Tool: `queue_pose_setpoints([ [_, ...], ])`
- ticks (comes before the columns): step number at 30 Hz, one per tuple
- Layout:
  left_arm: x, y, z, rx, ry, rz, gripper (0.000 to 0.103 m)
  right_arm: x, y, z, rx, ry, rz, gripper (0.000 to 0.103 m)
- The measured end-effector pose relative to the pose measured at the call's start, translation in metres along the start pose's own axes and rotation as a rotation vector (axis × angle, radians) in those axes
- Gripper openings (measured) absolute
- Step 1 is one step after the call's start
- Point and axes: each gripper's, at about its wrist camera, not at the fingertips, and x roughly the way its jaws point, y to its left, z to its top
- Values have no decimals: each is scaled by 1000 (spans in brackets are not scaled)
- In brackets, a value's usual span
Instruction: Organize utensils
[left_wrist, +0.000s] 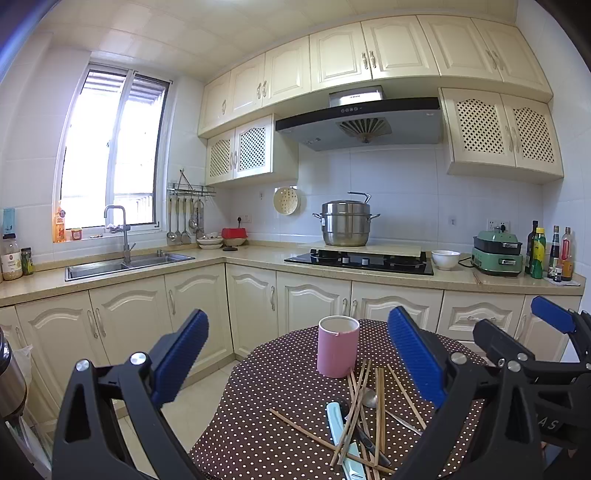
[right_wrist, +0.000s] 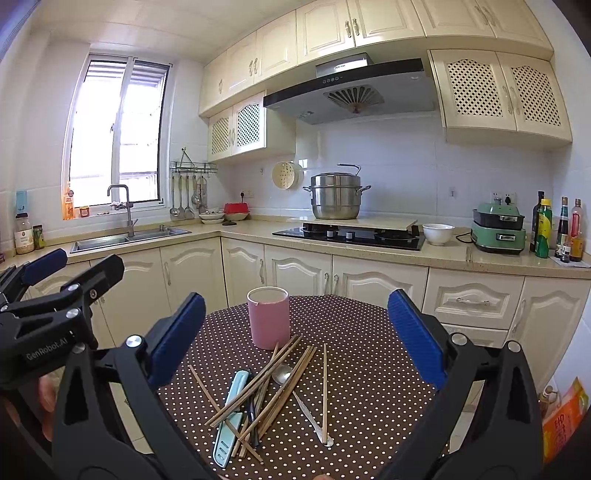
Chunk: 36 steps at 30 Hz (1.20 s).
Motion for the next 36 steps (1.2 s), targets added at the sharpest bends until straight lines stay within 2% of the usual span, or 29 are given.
queue_pose_setpoints([
  [36, 0, -5, -1, 19, 3, 7, 96, 0, -7, -5, 12, 10, -3, 97],
])
